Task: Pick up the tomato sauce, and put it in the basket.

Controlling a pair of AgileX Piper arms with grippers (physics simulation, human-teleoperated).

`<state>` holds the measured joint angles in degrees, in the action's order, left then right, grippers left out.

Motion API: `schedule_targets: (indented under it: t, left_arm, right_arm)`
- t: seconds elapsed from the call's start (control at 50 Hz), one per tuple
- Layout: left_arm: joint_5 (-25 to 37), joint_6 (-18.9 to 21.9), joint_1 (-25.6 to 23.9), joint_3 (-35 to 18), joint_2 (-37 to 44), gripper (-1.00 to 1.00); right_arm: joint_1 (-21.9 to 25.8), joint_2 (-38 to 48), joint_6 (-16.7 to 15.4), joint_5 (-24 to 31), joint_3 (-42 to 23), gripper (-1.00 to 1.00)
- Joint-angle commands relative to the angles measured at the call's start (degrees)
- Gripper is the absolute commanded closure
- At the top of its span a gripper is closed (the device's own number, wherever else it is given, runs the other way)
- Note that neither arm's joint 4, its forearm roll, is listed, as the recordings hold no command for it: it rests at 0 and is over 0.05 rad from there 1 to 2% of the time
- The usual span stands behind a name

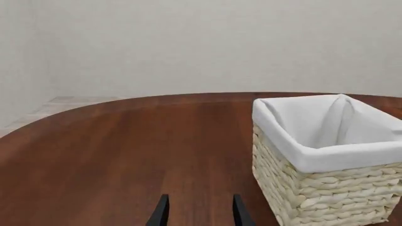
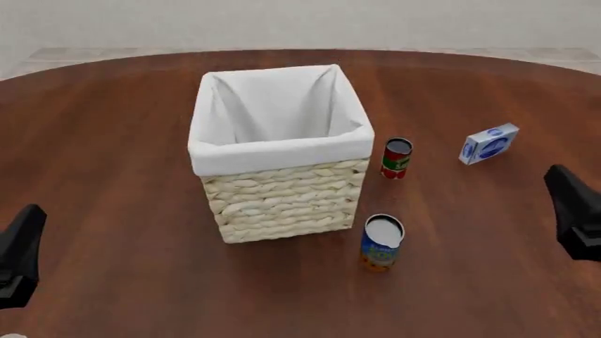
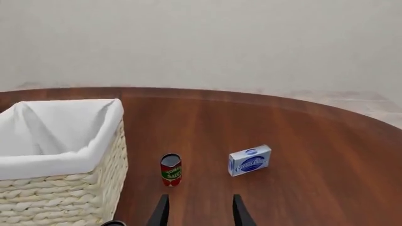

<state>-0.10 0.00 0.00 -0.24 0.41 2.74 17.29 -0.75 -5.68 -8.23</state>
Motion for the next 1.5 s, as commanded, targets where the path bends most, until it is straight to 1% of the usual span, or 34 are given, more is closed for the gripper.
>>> schedule_targets:
  t: [0.02, 0.04, 0.06, 0.08, 0.1, 0.12, 0.18, 0.2, 0.24, 0.26, 0.3, 0.32, 0.34, 0.38, 0.42, 0.44, 0.48, 0.5, 0.56, 0.66, 0.74, 1.02, 1.16, 1.32, 1.34, 1.5]
  left_arm:
    - [0.00, 0.00, 0.00, 0.00, 0.00, -1.00]
    - [0.00, 0.00, 0.00, 0.00, 0.00, -1.00]
    - [0.00, 0.00, 0.00, 0.00, 0.00, -1.00]
    - [0.00, 0.00, 0.00, 0.00, 0.00, -1.00]
    - [0.00, 0.00, 0.00, 0.00, 0.00, -1.00]
    - [0.00, 0.00, 0.00, 0.00, 0.00, -1.00]
    - [0.00, 0.00, 0.00, 0.00, 0.00, -1.00]
    - [0.00, 0.00, 0.00, 0.00, 0.00, -1.00]
    - [0.00, 0.00, 0.00, 0.00, 0.00, -1.00]
    - [0.00, 0.00, 0.00, 0.00, 0.00, -1.00]
    - [0.00, 0.00, 0.00, 0.00, 0.00, -1.00]
    - [0.00, 0.00, 0.00, 0.00, 0.00, -1.00]
    - [0.00, 0.00, 0.00, 0.00, 0.00, -1.00]
    - [0.00, 0.00, 0.00, 0.00, 0.00, -1.00]
    - [0.00, 0.00, 0.00, 0.00, 0.00, -1.00]
    - [0.00, 0.00, 0.00, 0.00, 0.00, -1.00]
    - [0.00, 0.00, 0.00, 0.00, 0.00, -1.00]
    - [0.00, 0.00, 0.00, 0.00, 0.00, -1.00]
    - [0.00, 0.00, 0.00, 0.00, 0.00, -1.00]
    - [0.00, 0.00, 0.00, 0.00, 0.00, -1.00]
    - [0.00, 0.00, 0.00, 0.00, 0.00, -1.00]
    - [0.00, 0.00, 0.00, 0.00, 0.00, -1.00]
    - [0.00, 0.00, 0.00, 0.00, 0.00, -1.00]
    - [0.00, 0.00, 0.00, 0.00, 0.00, -1.00]
    - [0.00, 0.00, 0.00, 0.00, 0.00, -1.00]
    - [0.00, 0.00, 0.00, 0.00, 0.00, -1.00]
  right_arm:
    - [1.83, 11.95, -0.87, -5.46, -4.11, -1.00]
    - [2.34, 13.57, -1.46, -6.04, -4.60, -1.00]
    - [2.62, 14.82, -1.31, -6.42, -4.89, -1.00]
    - [2.75, 15.30, -2.19, -6.78, -5.18, -1.00]
    - [3.84, 16.29, -2.26, -6.98, -5.45, -1.00]
    - [3.41, 17.27, -1.89, -7.39, -5.66, -1.00]
    - [4.39, 19.85, -2.45, -7.98, -6.48, -1.00]
    - [4.26, 21.25, -0.45, -8.07, -7.87, -1.00]
    - [3.86, 22.03, -0.47, -8.03, -8.63, -1.00]
    - [3.89, 22.73, -1.05, -8.19, -9.09, -1.00]
    - [4.68, 24.48, -2.26, -8.04, -10.16, -1.00]
    - [5.13, 25.99, -1.44, -7.76, -11.25, -1.00]
    - [5.75, 26.97, -2.27, -7.68, -11.84, -1.00]
    - [6.28, 28.73, -2.56, -7.75, -12.65, -1.00]
    - [6.18, 29.66, -2.22, -7.82, -13.50, -1.00]
    - [6.36, 31.02, -1.29, -7.69, -14.22, -1.00]
    - [6.97, 32.00, -1.94, -8.30, -14.47, -1.00]
    - [7.00, 32.88, -1.44, -8.59, -14.77, -1.00]
    - [7.04, 35.19, -1.51, -9.91, -15.59, -1.00]
    - [8.60, 38.88, -0.89, -10.73, -17.15, -1.00]
    - [8.86, 41.75, -1.71, -10.92, -18.75, -1.00]
    - [9.97, 48.74, -2.99, -9.87, -22.75, -1.00]
    - [9.77, 51.44, -4.42, -9.33, -24.34, -1.00]
    - [9.26, 54.91, -4.74, -8.48, -26.27, -1.00]
    - [9.53, 55.14, -4.29, -8.23, -26.45, -1.00]
    - [9.79, 58.22, -4.80, -7.75, -28.15, -1.00]
